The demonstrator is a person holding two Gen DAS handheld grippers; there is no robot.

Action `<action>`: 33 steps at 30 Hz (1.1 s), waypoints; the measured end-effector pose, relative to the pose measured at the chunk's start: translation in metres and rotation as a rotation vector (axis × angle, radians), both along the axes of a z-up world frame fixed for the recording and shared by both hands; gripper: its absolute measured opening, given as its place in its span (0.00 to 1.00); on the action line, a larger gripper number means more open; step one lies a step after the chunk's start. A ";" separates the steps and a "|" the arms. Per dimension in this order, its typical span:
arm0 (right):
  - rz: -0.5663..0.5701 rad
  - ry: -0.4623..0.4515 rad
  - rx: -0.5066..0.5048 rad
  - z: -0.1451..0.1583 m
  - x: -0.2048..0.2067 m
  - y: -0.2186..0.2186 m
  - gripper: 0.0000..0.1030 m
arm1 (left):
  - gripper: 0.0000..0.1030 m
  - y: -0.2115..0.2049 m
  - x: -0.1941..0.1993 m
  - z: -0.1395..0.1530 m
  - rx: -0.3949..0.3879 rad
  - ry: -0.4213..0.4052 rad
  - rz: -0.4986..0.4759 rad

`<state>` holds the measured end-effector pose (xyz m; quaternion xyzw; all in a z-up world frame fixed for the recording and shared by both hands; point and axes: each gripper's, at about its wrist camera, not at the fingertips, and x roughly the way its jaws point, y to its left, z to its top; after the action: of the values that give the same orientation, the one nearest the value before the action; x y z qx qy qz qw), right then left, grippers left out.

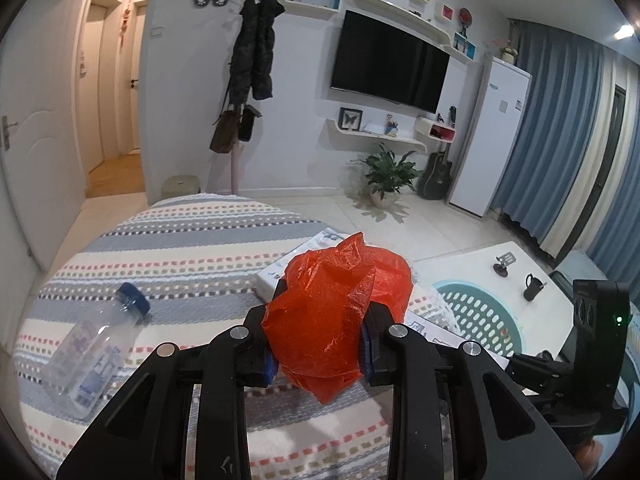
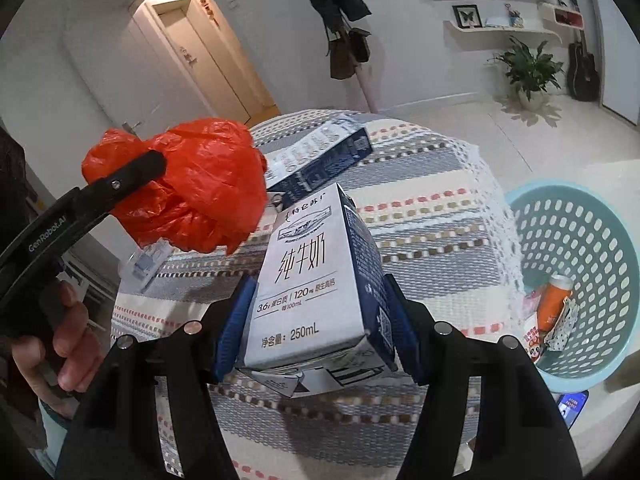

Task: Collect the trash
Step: 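Carry the red bag and milk carton over the basket and open both tools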

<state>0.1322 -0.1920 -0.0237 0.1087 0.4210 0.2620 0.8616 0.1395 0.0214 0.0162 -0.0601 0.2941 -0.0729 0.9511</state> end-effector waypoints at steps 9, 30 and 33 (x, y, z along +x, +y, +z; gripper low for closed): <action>-0.094 -0.024 0.063 0.010 0.009 -0.052 0.58 | 0.27 -0.043 0.018 0.015 0.031 -0.035 -0.094; -0.529 0.123 0.065 -0.062 0.037 -0.235 0.58 | 0.28 -0.215 0.100 -0.078 0.079 0.210 -0.381; -0.543 0.149 0.070 -0.074 0.038 -0.242 0.58 | 0.31 -0.223 0.102 -0.087 0.088 0.228 -0.398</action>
<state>0.1702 -0.4341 -0.0980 0.2662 0.4294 0.0273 0.8626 0.2412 -0.2021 -0.0703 0.0326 0.4086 -0.2388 0.8803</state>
